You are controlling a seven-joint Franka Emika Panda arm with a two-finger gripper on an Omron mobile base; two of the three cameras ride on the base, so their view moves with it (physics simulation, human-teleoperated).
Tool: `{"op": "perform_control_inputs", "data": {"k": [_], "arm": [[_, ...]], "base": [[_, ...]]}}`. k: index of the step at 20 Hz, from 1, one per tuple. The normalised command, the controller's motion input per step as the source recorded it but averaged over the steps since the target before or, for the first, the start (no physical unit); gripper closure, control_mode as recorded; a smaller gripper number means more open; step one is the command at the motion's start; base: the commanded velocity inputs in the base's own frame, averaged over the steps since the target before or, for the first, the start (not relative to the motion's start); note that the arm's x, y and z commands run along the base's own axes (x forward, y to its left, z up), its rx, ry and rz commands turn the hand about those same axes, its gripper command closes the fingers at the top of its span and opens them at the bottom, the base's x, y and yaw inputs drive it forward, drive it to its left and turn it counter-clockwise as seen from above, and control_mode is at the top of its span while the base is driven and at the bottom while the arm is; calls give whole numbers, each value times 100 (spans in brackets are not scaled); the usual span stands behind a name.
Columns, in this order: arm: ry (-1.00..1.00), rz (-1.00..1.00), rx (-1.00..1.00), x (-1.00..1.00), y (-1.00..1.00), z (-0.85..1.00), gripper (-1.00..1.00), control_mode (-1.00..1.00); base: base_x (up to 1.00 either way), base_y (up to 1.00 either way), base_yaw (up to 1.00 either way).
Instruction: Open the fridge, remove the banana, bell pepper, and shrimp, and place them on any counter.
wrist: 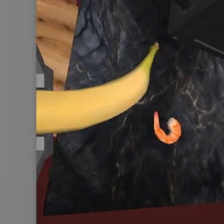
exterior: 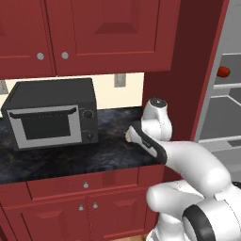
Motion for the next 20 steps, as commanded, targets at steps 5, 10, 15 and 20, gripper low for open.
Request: {"op": "perform_control_inputs", "data": {"k": [5,10,15,20], "arm": [[0,-9,-1,65,-2,-40,100,-100],[1,-2,0,43,-12,-37,100,-100],[0,0,0,32,-5,-42,100,-100],[0,0,0,34,0,-28,-100,-100]], "base": [[0,0,0],[0,0,0],[0,0,0],[0,0,0]]}}
